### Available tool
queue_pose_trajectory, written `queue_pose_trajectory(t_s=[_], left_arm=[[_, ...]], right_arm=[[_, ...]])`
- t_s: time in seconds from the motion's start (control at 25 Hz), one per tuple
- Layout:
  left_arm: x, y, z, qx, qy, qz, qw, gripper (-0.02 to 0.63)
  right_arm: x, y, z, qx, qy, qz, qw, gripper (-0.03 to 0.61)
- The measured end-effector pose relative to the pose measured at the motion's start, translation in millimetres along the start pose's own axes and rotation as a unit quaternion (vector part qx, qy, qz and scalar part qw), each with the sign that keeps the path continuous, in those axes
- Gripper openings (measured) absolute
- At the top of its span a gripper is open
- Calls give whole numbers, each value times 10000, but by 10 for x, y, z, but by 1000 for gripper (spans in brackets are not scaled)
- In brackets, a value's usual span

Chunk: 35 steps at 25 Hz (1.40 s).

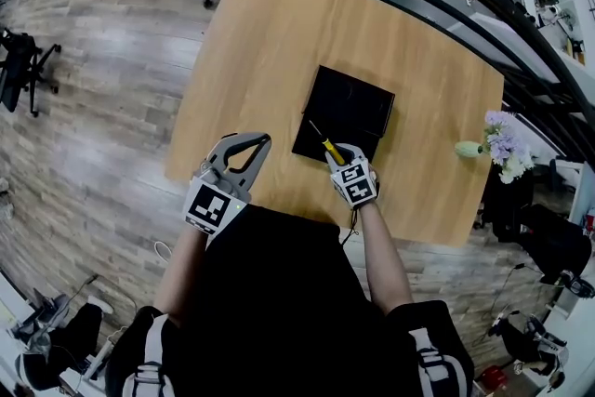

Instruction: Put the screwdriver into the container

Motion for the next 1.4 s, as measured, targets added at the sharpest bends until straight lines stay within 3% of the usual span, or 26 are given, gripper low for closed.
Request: queue_pose_trajectory(t_s=[0.76, 1.4], left_arm=[[-63, 158, -38, -66, 23, 61, 10000, 21], [-84, 159, -52, -75, 42, 67, 9999, 21]], right_arm=[[-169, -48, -392, 42, 862, -411, 9954, 92], [-196, -87, -556, -26, 1043, -600, 9927, 92]])
Point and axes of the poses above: the fingertips, and each gripper's own axes: z backward along the fingers, y to its left, x out of its top, the point moved 2 cm from there along z, backward along the fingers, and after that the axes turned 9 degrees about -y, right-handed, at the moved point
